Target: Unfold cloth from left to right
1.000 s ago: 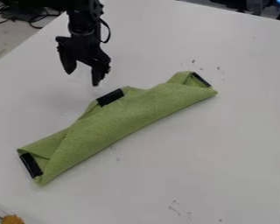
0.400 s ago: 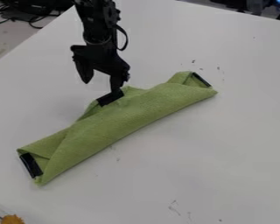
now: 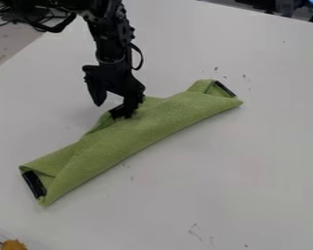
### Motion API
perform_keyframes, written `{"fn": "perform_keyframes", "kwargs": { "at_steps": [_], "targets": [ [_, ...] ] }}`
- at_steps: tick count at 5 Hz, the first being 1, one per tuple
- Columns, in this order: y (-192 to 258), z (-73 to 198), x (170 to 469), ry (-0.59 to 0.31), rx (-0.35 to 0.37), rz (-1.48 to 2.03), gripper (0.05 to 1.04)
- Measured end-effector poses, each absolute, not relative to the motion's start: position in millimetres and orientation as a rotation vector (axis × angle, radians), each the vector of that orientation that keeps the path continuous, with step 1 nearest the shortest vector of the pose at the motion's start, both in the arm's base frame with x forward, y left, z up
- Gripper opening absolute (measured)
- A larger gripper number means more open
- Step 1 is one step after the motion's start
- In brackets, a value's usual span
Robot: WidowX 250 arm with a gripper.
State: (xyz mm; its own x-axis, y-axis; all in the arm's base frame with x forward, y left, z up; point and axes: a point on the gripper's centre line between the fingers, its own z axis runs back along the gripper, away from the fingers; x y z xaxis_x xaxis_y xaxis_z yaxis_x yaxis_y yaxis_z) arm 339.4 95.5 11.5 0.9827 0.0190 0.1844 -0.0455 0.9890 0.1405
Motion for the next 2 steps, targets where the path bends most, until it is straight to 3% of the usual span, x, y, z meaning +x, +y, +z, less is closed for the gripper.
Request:
{"fn": "perform_keyframes", "kwargs": {
  "at_steps": [1,2],
  "targets": [
    [95.6,9.2,341.1,-0.181,0.142,0.035,0.952],
    [93.5,7.4,342.3,-0.184,0.134,0.034,0.713]
  ]
}}
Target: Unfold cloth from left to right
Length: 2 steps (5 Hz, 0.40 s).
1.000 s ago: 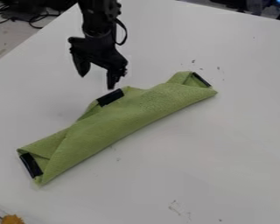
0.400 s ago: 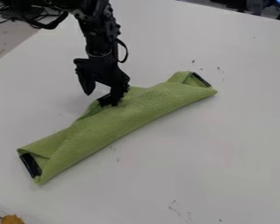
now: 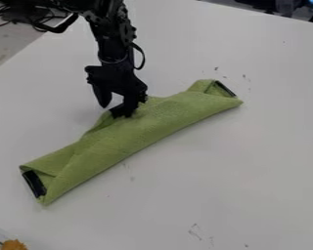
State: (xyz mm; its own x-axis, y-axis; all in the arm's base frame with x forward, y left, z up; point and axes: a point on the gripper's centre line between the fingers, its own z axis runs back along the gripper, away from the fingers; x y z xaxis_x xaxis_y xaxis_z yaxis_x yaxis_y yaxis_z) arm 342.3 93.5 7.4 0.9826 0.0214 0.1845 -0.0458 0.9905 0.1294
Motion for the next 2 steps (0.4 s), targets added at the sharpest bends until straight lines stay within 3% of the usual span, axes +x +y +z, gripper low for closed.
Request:
{"fn": "perform_keyframes", "kwargs": {
  "at_steps": [1,2],
  "targets": [
    [89.5,6.9,343.4,-0.185,0.130,0.028,0.423],
    [88.2,7.2,343.6,-0.186,0.134,0.031,0.211]
  ]
}}
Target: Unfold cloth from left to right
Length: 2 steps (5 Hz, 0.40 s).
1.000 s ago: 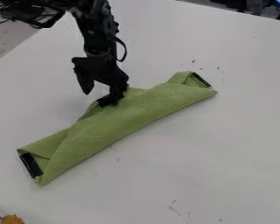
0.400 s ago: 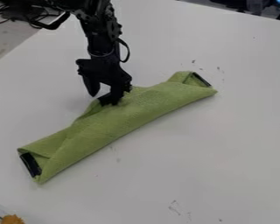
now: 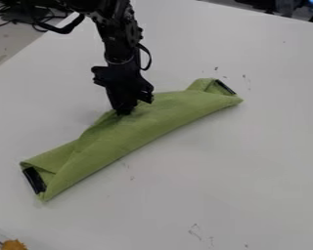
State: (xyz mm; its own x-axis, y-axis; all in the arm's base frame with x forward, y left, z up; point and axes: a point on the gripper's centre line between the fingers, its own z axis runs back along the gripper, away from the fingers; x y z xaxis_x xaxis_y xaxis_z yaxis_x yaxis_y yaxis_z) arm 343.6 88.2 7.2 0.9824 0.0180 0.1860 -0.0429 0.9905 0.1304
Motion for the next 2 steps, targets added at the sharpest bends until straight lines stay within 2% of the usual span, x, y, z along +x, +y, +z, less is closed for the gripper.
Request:
{"fn": "perform_keyframes", "kwargs": {
  "at_steps": [1,2],
  "targets": [
    [86,11,341,-0.184,0.156,0.026,0.095],
    [75,31,338,-0.201,0.200,0.026,0.074]
  ]
}}
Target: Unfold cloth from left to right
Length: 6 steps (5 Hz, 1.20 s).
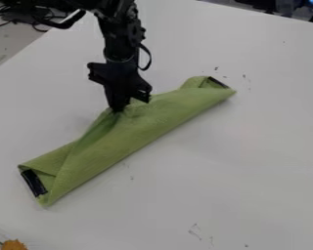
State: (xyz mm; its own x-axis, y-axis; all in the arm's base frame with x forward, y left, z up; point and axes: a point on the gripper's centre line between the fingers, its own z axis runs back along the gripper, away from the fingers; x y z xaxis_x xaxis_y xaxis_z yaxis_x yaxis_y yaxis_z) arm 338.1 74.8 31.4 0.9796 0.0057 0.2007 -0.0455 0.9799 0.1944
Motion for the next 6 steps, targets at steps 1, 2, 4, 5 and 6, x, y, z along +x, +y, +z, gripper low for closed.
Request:
{"fn": "perform_keyframes", "kwargs": {
  "at_steps": [1,2,4,5,6],
  "targets": [
    [48,57,329,-0.250,0.238,0.028,0.072],
    [21,66,312,-0.256,0.230,0.061,0.072],
    [-29,42,264,-0.232,0.135,0.148,0.072],
    [-42,28,249,-0.218,0.079,0.173,0.072],
    [-52,12,240,-0.203,0.037,0.180,0.072]
  ]
}}
